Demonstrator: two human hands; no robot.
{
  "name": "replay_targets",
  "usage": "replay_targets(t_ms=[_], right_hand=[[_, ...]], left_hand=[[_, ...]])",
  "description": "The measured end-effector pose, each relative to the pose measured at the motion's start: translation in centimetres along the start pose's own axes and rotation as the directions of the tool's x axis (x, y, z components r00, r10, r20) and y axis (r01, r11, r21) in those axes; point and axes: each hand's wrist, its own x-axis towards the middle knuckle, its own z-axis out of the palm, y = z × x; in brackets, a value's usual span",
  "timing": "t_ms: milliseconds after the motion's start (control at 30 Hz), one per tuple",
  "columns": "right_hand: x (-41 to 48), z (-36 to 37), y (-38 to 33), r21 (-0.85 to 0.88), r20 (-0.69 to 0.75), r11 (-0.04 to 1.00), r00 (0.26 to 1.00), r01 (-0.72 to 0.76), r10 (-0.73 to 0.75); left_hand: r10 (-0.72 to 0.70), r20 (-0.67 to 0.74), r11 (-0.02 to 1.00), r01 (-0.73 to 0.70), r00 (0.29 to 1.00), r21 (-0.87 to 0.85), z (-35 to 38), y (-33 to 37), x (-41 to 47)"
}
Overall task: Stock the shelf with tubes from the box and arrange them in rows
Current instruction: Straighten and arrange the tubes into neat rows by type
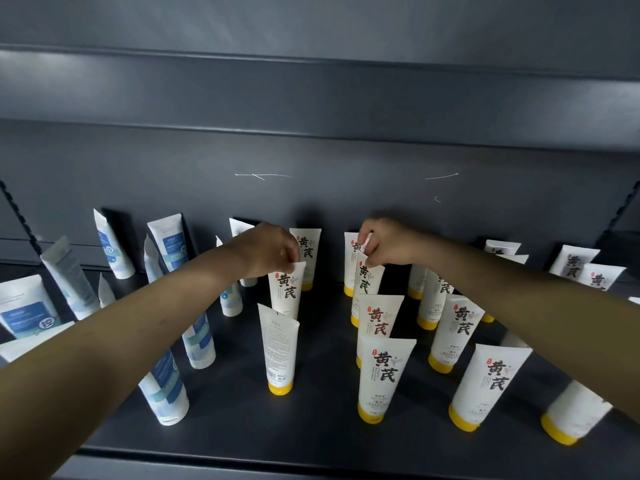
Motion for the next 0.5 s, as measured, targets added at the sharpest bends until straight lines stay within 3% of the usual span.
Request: replay_targets(t_ms=[200, 500], right_hand=[[-0.3, -0.4, 0.0, 0.047, 0.062, 0.995, 0.994, -0.093, 0.090], [-0.3, -0.4, 1.0, -0.115, -0.049, 0.990, 0.995, 0.077, -0.083]], left_hand=[[-0.036, 0.006, 0.999, 0.036, 0.999, -0.016, 0.1, 0.0, -0.2], [-0.058, 0.030, 0.998, 0.057, 0.998, 0.009, -0.1, -0.2, -0.2]])
